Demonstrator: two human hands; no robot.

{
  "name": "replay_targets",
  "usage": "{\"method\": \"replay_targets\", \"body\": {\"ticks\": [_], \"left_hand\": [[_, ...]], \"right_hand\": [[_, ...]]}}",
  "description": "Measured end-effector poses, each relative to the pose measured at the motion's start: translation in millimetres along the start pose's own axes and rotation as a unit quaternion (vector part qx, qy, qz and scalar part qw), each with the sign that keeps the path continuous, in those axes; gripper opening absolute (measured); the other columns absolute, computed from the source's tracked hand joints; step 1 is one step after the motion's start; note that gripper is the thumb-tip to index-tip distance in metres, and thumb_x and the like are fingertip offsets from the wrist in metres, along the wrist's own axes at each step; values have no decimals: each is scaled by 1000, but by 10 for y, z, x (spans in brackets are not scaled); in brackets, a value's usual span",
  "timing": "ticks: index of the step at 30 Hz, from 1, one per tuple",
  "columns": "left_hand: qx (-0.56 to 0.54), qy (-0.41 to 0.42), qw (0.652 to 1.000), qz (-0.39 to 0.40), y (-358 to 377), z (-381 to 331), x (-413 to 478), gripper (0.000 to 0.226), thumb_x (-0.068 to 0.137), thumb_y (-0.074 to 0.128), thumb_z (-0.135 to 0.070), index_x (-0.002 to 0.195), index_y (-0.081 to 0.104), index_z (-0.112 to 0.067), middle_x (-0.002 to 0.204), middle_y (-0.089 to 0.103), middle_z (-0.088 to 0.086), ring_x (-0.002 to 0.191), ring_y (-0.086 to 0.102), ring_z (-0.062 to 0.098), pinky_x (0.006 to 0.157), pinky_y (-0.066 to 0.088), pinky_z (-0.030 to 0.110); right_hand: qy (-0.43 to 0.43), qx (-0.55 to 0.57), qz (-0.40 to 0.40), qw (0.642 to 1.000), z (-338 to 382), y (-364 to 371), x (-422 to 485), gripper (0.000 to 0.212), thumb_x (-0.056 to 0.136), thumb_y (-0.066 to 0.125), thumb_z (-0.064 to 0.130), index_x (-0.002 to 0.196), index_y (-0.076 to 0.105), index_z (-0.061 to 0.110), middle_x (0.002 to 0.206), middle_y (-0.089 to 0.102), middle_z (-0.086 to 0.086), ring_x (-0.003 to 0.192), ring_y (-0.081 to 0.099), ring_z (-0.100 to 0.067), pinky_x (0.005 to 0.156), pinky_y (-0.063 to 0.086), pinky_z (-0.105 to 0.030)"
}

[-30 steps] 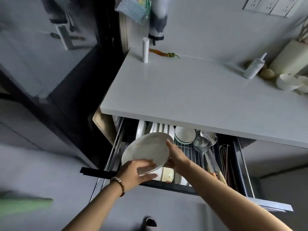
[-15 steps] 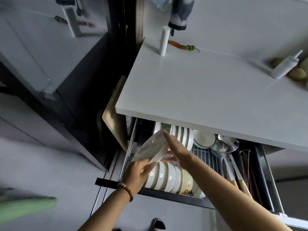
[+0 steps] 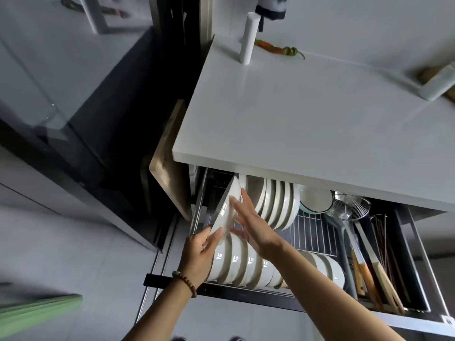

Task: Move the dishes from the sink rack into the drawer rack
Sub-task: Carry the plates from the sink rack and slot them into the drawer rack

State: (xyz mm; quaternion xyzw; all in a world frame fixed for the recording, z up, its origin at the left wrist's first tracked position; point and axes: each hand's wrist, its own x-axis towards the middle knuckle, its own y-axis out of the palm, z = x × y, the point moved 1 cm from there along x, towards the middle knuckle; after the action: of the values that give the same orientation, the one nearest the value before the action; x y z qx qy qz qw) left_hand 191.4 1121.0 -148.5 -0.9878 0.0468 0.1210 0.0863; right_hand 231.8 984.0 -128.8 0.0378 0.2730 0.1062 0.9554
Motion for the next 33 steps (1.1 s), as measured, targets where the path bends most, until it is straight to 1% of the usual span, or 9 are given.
{"method": "replay_targets", "body": {"ticks": [5, 10, 13, 15, 17, 19, 25, 29, 33], "left_hand": [[-36, -11, 999, -14, 61, 108, 178, 32, 91, 48, -36, 63, 49, -20, 51, 43, -14, 51, 38, -1, 54, 34, 11], [-47, -45, 998, 17, 101, 265, 349, 22, 91, 44, -40, 90, 60, -26, 84, 62, -14, 81, 58, -11, 66, 41, 1], [-62, -65, 996, 2, 125, 297, 487, 35, 92, 42, -42, 123, 48, -26, 106, 51, -23, 106, 48, -6, 80, 36, 0], [-73, -72, 995, -5, 162, 317, 575, 30, 95, 40, -36, 124, 45, -28, 100, 46, -25, 102, 47, -12, 78, 35, -2], [-76, -77, 994, -4, 217, 342, 656, 10, 96, 40, -34, 95, 50, -36, 90, 45, -25, 77, 48, -27, 67, 35, -7], [-92, -76, 993, -10, 268, 325, 726, 21, 96, 40, -34, 76, 39, -40, 79, 40, -25, 60, 47, -24, 51, 35, -5], [-113, -83, 990, -30, 386, 394, 962, 22, 96, 41, -34, 74, 45, -35, 76, 41, -23, 54, 44, -30, 50, 33, -7], [-132, -93, 986, -39, 473, 427, 1054, 15, 96, 43, -31, 81, 45, -33, 83, 42, -24, 65, 45, -28, 65, 33, -8], [-118, -116, 984, -64, 505, 441, 1134, 26, 96, 45, -30, 70, 41, -33, 74, 41, -21, 53, 46, -24, 53, 32, -8]], "right_hand": [[-16, 23, 8, 1000, -172, -45, 214, 73, 88, 39, 62, 149, 3, 45, 160, 4, 14, 147, 11, -19, 105, 30, -31], [-38, 30, 7, 999, -349, -159, 408, 72, 84, 41, 69, 147, 10, 51, 159, 9, 16, 146, 17, -14, 110, 29, -34], [-51, 45, 0, 998, -437, -219, 530, 63, 91, 34, 64, 148, 11, 48, 159, 11, 15, 144, 21, -10, 109, 32, -32], [-58, 40, 4, 998, -483, -243, 600, 65, 91, 32, 66, 149, 12, 45, 158, 16, 15, 143, 23, -7, 103, 36, -26], [-57, 36, 9, 998, -541, -271, 662, 72, 85, 34, 69, 150, 16, 40, 156, 24, 15, 142, 26, -5, 104, 37, -24], [-59, 32, 7, 998, -613, -330, 715, 71, 85, 33, 69, 148, 27, 36, 152, 32, 15, 139, 32, -3, 108, 35, -27], [-69, 39, -32, 996, -757, -570, 784, 59, 94, 22, 57, 134, 52, 27, 136, 56, 15, 127, 49, 0, 107, 38, -27], [-78, 44, -75, 993, -793, -631, 844, 58, 91, 26, 56, 128, 57, 25, 130, 61, 10, 121, 55, -4, 106, 40, -32], [-96, 62, -140, 984, -788, -711, 867, 57, 86, 34, 56, 119, 64, 20, 116, 69, -1, 108, 65, -16, 96, 50, -35]]}}
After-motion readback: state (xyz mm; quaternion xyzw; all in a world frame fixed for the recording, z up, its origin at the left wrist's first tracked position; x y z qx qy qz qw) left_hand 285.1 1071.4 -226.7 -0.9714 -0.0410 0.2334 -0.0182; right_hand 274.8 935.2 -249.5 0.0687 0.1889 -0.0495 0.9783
